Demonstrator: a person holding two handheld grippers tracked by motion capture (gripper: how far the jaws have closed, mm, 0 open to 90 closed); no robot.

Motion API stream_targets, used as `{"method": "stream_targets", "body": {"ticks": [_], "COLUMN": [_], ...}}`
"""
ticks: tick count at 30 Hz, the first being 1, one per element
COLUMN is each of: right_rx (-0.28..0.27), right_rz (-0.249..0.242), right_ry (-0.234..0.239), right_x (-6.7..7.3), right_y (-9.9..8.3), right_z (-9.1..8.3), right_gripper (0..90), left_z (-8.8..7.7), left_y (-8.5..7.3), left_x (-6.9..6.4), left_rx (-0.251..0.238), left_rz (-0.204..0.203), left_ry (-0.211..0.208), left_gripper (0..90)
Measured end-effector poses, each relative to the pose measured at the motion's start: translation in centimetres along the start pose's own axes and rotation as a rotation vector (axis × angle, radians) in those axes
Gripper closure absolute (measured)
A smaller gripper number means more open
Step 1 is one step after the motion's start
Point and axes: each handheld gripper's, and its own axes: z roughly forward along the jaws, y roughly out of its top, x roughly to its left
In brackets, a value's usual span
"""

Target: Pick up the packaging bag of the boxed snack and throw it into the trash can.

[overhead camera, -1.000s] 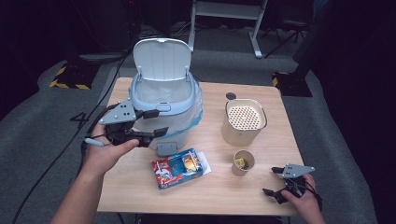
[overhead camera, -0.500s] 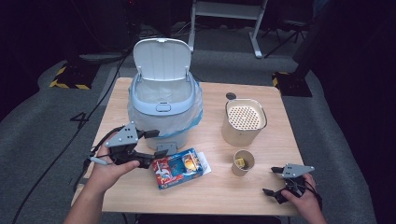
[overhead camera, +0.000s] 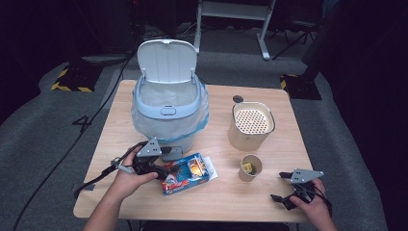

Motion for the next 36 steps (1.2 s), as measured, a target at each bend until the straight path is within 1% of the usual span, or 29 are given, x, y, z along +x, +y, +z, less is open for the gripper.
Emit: {"method": "stream_targets", "body": {"ticks": [3,4,6,7,10,11,12,15,17,18,19,22,24,25,26,28,29,32,34,36], "right_rx": [0.000,0.000,0.000,0.000,0.000,0.000,0.000,0.000,0.000,0.000,0.000,0.000,0.000,0.000,0.000,0.000,0.000,0.000,0.000,0.000], "right_rz": [0.000,0.000,0.000,0.000,0.000,0.000,0.000,0.000,0.000,0.000,0.000,0.000,0.000,0.000,0.000,0.000,0.000,0.000,0.000,0.000], "right_ry": [0.000,0.000,0.000,0.000,0.000,0.000,0.000,0.000,0.000,0.000,0.000,0.000,0.000,0.000,-0.001,0.000,-0.001,0.000,0.000,-0.001], "right_x": [0.0,0.0,0.0,0.0,0.0,0.0,0.0,0.0,0.0,0.0,0.0,0.0,0.0,0.0,0.0,0.0,0.0,0.0,0.0,0.0], "right_y": [0.0,0.0,0.0,0.0,0.0,0.0,0.0,0.0,0.0,0.0,0.0,0.0,0.0,0.0,0.0,0.0,0.0,0.0,0.0,0.0], "right_z": [0.0,0.0,0.0,0.0,0.0,0.0,0.0,0.0,0.0,0.0,0.0,0.0,0.0,0.0,0.0,0.0,0.0,0.0,0.0,0.0], "right_gripper": [3.5,3.5,3.5,3.5,3.5,3.5,3.5,3.5,3.5,3.5,3.5,3.5,3.5,3.5,3.5,3.5,3.5,3.5,3.5,3.5], "left_z": [1.0,1.0,1.9,1.9,2.8,2.8,3.1,3.2,3.1,3.0,3.0,3.1,3.0,3.0,3.0,3.1,3.1,3.1,3.2,3.3], "left_y": [-0.2,-0.2,-0.5,-0.5,-0.8,-0.8,-0.9,-0.8,-0.7,-0.7,-0.7,-0.8,-0.8,-0.7,-0.8,-1.0,-1.1,-1.2,-1.2,-1.2], "left_x": [0.3,0.3,0.4,0.4,0.6,0.6,0.7,1.0,1.1,1.1,1.1,0.8,0.7,0.5,0.4,0.1,0.0,-0.2,-0.4,-0.3], "left_rx": [0.033,0.033,0.055,0.055,0.101,0.101,0.134,0.136,0.143,0.144,0.144,0.142,0.144,0.166,0.177,0.207,0.219,0.225,0.217,0.223], "left_rz": [0.000,0.000,-0.004,-0.004,-0.011,-0.011,-0.010,-0.018,-0.037,-0.037,-0.037,-0.023,-0.016,-0.046,-0.038,-0.019,-0.012,-0.009,-0.026,-0.037], "left_ry": [0.009,0.009,0.008,0.008,0.023,0.023,0.032,0.035,0.011,0.014,0.014,0.033,0.035,-0.020,-0.027,-0.015,-0.015,-0.027,-0.043,-0.050], "left_gripper": [32.0,33.0,35.3,36.7,39.6,40.6,42.7,47.0,53.8,55.1,55.4,55.3,55.6,58.1,55.6,55.2,55.1,55.0,55.7,56.4]}}
